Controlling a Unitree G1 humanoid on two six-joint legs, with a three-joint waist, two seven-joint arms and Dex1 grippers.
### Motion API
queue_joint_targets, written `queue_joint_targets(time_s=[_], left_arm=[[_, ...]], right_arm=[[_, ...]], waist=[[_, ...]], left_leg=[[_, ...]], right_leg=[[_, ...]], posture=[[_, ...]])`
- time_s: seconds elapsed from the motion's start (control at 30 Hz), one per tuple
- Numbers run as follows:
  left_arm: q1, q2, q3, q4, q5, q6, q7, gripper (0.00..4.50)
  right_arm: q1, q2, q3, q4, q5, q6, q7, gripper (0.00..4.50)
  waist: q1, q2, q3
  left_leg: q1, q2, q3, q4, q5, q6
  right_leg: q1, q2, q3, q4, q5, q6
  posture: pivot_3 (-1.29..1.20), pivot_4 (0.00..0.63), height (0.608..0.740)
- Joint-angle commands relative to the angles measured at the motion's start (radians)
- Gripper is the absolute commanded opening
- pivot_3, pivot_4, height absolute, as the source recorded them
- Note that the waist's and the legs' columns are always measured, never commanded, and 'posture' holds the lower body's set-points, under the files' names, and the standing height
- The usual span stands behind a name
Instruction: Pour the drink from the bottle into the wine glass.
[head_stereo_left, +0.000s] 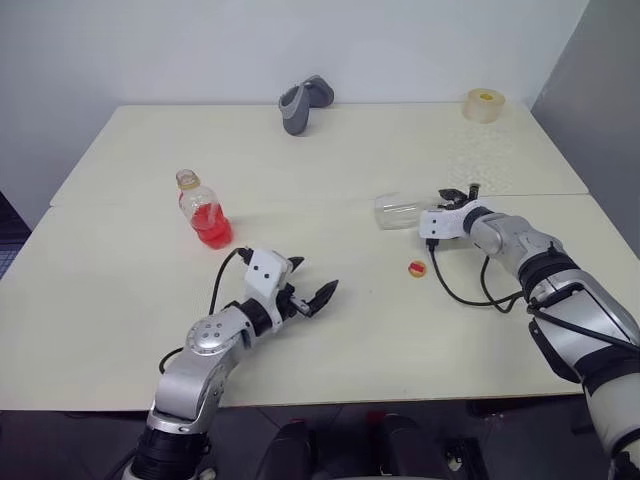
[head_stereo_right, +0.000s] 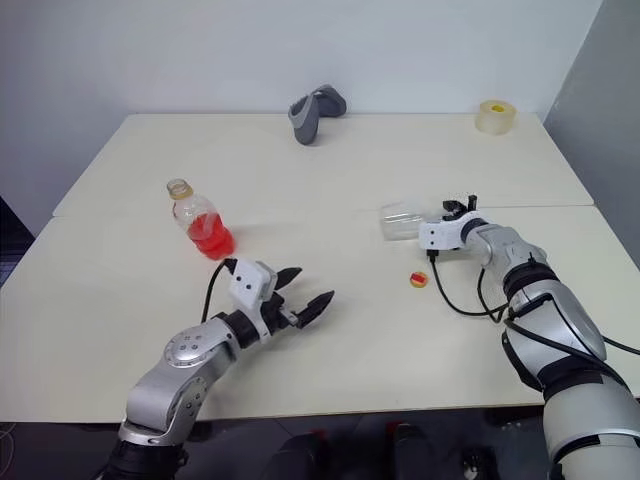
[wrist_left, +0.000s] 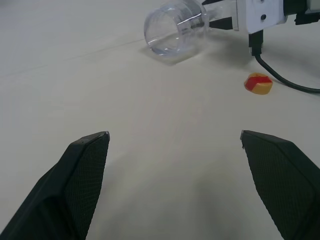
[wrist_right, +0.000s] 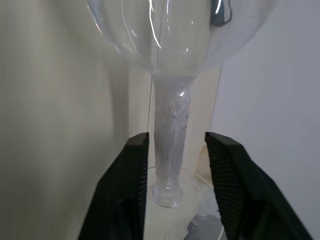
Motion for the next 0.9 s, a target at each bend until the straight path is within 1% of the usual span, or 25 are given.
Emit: queue_joint_targets(time_s=[0.03,0.07,0.17,0.27,0.4,0.5,0.57,0.6,0.63,0.67,0.73,0.77,0.83,0.9], left_arm=[[-0.007,-0.011,0.016,-0.047,-0.019,0.009,0.013,4.5],[-0.009,-0.011,0.016,-0.046,-0.018,0.009,0.012,4.5],[-0.015,-0.011,0.02,-0.039,-0.018,0.01,0.014,4.5],[-0.005,-0.01,0.021,-0.05,-0.018,0.013,0.019,4.5],[0.052,-0.023,0.049,-0.1,-0.026,0.045,0.067,4.5],[0.104,-0.045,0.11,-0.145,-0.05,0.1,0.125,4.5],[0.135,-0.052,0.148,-0.18,-0.064,0.129,0.152,4.5],[0.15,-0.054,0.166,-0.198,-0.073,0.142,0.162,4.5],[0.172,-0.055,0.185,-0.22,-0.083,0.152,0.172,4.5],[0.185,-0.056,0.197,-0.235,-0.09,0.16,0.179,4.5],[0.223,-0.057,0.218,-0.272,-0.102,0.168,0.19,4.5],[0.262,-0.056,0.222,-0.298,-0.098,0.165,0.196,4.5],[0.319,-0.057,0.226,-0.338,-0.1,0.161,0.203,4.5],[0.353,-0.045,0.214,-0.362,-0.088,0.136,0.193,4.5]], right_arm=[[-0.042,-0.015,-0.006,0.003,0.006,0.007,0.002,0.37],[-0.043,-0.015,-0.004,0.003,0.005,0.007,0.001,0.07],[-0.051,-0.016,0.001,-0.002,-0.003,0.006,-0.015,0.04],[-0.063,-0.014,-0.005,-0.018,-0.001,-0.01,-0.062,0.04],[-0.072,0.018,-0.075,-0.077,0.086,-0.119,-0.092,0.04],[-0.05,0.093,-0.199,-0.144,0.257,-0.181,0.006,0.04],[-0.016,0.169,-0.281,-0.216,0.398,-0.182,0.118,0.04],[0.006,0.218,-0.328,-0.263,0.485,-0.152,0.188,0.04],[0.037,0.289,-0.386,-0.337,0.603,-0.072,0.26,0.04],[0.059,0.335,-0.426,-0.394,0.678,-0.009,0.308,0.04],[0.109,0.431,-0.491,-0.535,0.818,0.171,0.368,0.04],[0.143,0.489,-0.502,-0.611,0.877,0.264,0.381,0.04],[0.198,0.57,-0.516,-0.715,0.948,0.403,0.388,0.04],[0.245,0.608,-0.498,-0.75,0.951,0.449,0.39,0.04]], waist=[[0.0,0.0,0.0],[0.0,0.0,0.0],[0.0,0.0,0.0],[0.0,0.0,0.0],[-0.007,0.0,0.0],[-0.022,0.0,0.0],[-0.025,0.0,0.0],[-0.025,0.0,0.0],[-0.025,0.0,0.0],[-0.025,0.0,0.0],[-0.021,0.0,0.0],[-0.016,0.0,0.0],[-0.008,0.0,0.0],[0.007,0.0,0.0]], left_leg=[[0.0,0.0,0.0,0.0,0.0,0.0],[0.0,0.0,0.0,0.0,0.0,0.0],[0.0,0.0,0.0,0.0,0.0,0.0],[0.0,0.0,0.0,0.0,0.0,0.0],[0.0,0.0,0.001,0.0,0.0,0.0],[0.0,0.001,0.001,-0.001,0.0,0.0],[0.0,0.002,0.001,-0.001,0.0,0.0],[0.0,0.002,0.0,-0.001,0.0,0.0],[0.0,0.002,0.0,-0.001,0.0,0.0],[0.0,0.002,0.0,-0.001,0.0,0.0],[0.0,0.002,-0.001,-0.001,0.0,0.0],[0.0,0.002,-0.001,0.0,0.0,0.0],[-0.001,0.002,-0.002,0.0,0.0,0.0],[-0.001,0.0,-0.002,0.0,0.0,0.001]], right_leg=[[0.0,0.0,0.0,0.0,0.0,0.0],[0.0,0.0,0.0,0.0,0.0,0.0],[0.0,0.0,0.0,0.0,0.0,0.0],[0.0,0.0,0.0,0.0,0.0,0.0],[-0.001,0.0,0.001,0.0,0.0,0.0],[-0.001,0.0,0.001,0.0,0.0,0.0],[-0.001,0.0,0.001,0.001,0.0,0.0],[-0.001,0.0,0.0,0.001,0.0,0.0],[-0.001,0.0,0.0,0.001,0.0,0.0],[-0.001,0.0,0.0,0.001,0.0,0.0],[-0.001,0.0,-0.001,0.0,0.0,0.0],[-0.001,0.0,-0.001,0.001,0.0,0.0],[-0.001,-0.001,-0.002,0.0,0.0,0.0],[-0.001,-0.001,-0.002,0.0,0.0,0.0]], posture=[[0.0,0.15,0.74],[0.0,0.15,0.74],[0.0,0.15,0.74],[0.0,0.15,0.74],[0.0,0.15,0.74],[0.0,0.15,0.74],[0.0,0.15,0.74],[0.0,0.15,0.74],[0.0,0.15,0.74],[0.0,0.15,0.74],[0.0,0.15,0.74],[0.0,0.15,0.74],[0.0,0.15,0.74],[0.0,0.15,0.74]])
